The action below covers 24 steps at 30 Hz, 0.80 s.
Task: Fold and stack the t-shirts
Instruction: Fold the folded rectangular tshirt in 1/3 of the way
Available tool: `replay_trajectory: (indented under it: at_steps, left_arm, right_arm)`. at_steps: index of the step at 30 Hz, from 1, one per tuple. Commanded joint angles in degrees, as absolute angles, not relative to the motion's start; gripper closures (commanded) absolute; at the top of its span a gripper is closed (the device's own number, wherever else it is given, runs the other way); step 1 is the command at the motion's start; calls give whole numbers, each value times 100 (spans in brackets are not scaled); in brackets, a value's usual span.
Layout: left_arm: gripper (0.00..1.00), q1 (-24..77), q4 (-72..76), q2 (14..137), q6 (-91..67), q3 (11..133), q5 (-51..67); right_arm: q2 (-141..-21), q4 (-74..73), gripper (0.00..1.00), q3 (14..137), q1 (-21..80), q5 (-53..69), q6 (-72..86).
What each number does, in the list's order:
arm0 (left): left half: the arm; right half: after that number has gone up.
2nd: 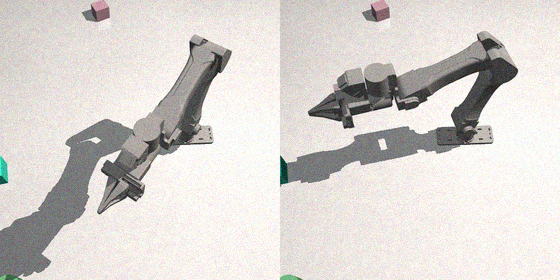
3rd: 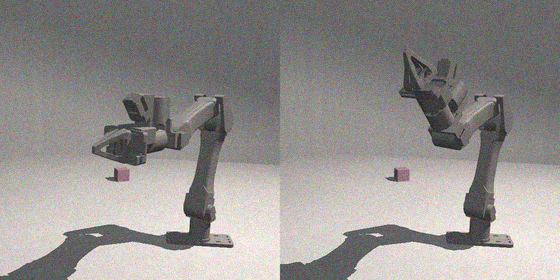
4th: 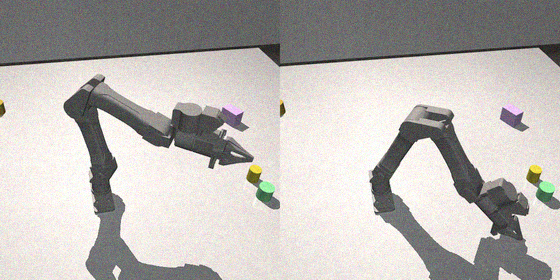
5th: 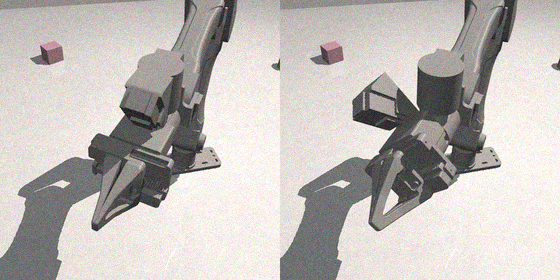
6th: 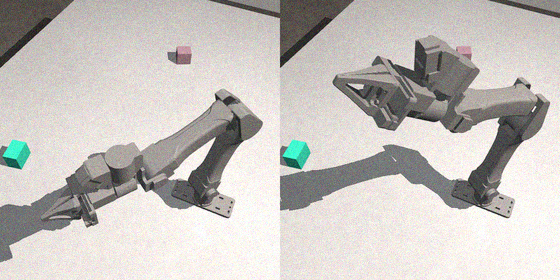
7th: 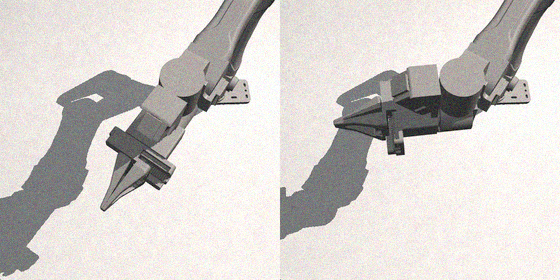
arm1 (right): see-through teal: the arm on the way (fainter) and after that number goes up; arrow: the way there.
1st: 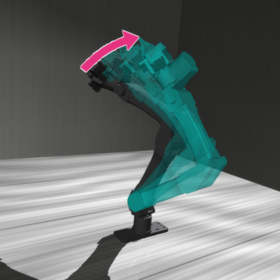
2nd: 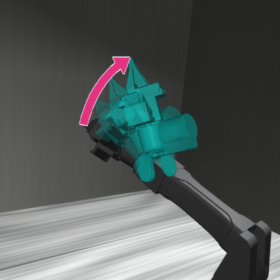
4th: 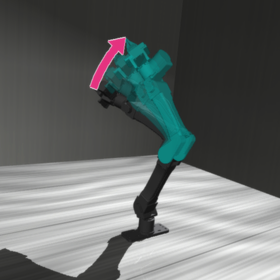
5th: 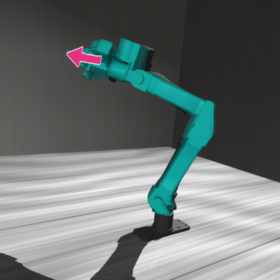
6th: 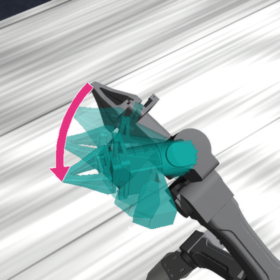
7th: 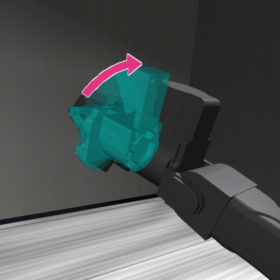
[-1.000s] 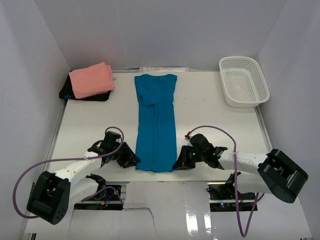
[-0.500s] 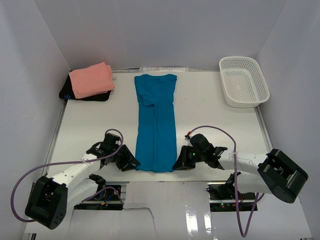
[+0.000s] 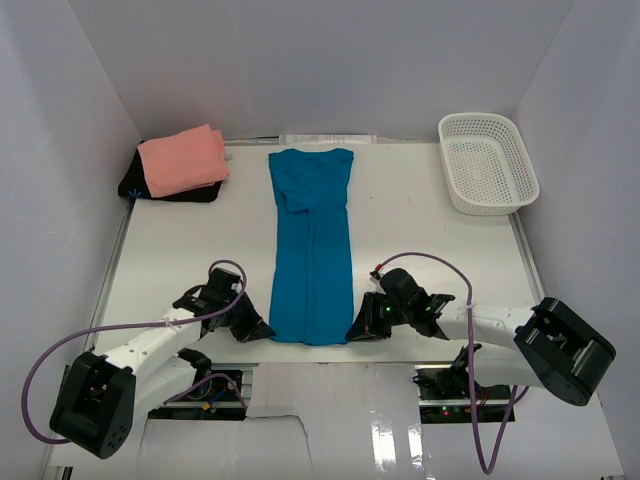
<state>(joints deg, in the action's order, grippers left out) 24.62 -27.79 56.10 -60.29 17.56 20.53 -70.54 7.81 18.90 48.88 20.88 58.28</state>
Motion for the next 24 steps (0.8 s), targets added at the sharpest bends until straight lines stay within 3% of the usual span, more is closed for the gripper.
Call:
replay_trajectory:
  at_steps: [1, 10, 24]
  left_arm:
    - [100, 2487, -3023, 5625, -5933, 1704, 1749]
    - [100, 2487, -3261, 5572, -5897, 2065, 2013]
    - [100, 2452, -3437, 5792, -6012, 2926, 2250]
  right_arm:
    - [-7031, 782, 89, 1907, 4913, 2171, 5801]
    - [-6592, 581, 91, 1784, 4922, 2250, 5924]
    - [-6662, 9, 92, 2768, 4799, 2479, 5458]
